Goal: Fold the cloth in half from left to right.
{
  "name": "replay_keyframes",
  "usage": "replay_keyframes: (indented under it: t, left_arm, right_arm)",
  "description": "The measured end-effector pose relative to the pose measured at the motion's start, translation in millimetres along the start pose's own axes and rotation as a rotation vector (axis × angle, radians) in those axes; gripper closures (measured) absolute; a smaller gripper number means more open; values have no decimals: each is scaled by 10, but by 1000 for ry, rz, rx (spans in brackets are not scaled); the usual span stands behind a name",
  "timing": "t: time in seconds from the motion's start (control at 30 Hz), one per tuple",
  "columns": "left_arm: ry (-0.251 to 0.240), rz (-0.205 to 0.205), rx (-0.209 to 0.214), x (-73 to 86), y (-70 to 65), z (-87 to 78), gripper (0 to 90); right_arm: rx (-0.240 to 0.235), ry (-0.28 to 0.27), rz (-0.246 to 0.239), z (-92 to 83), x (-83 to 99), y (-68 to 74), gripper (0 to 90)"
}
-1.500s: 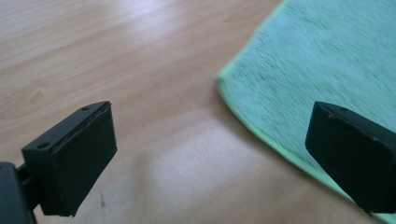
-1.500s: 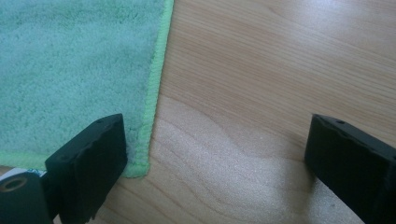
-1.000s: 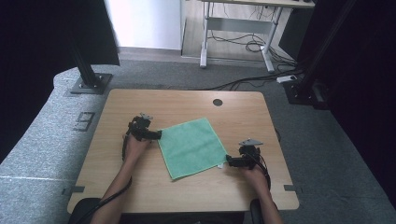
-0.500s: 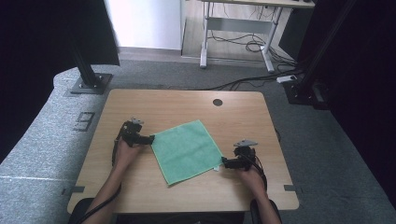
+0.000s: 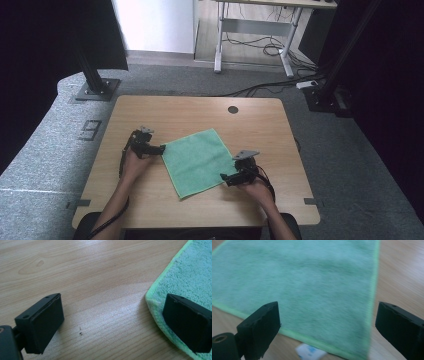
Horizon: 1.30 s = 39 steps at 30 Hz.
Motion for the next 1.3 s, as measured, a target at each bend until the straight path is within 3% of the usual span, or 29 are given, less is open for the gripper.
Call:
replay_keyframes:
  t: [0.27, 0.33, 0.37, 0.4, 0.93, 1.07, 1.3]
  left_arm:
    - [1, 4, 2, -3, 0, 3, 35]
    - [0, 4, 3, -4, -1, 5, 34]
    - [0, 4, 3, -4, -1, 5, 35]
    - [1, 4, 3, -4, 0, 5, 34]
    - [0, 9, 4, -6, 3, 8, 33]
    - [-2, 6, 5, -7, 1, 9, 33]
    - [-2, 6, 5, -7, 1, 8, 33]
  right_arm:
    - [-90, -8, -26, 77, -94, 297, 88]
    - [-124, -11, -47, 112, -144, 436, 102]
    - [-124, -11, -47, 112, -144, 436, 102]
    - [-144, -7, -66, 144, -176, 548, 114]
    - [-274, 45, -165, 358, -356, 1193, 149]
    - [-318, 65, -227, 432, -397, 1450, 213]
    - [-375, 98, -273, 478, -384, 1656, 348]
Point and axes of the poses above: each handheld gripper's, and its own axes: z roughly forward along the jaws, x roughly out of its underside, y roughly to its left, the point moved 9 cm from there along z, roughly forward along the jaws
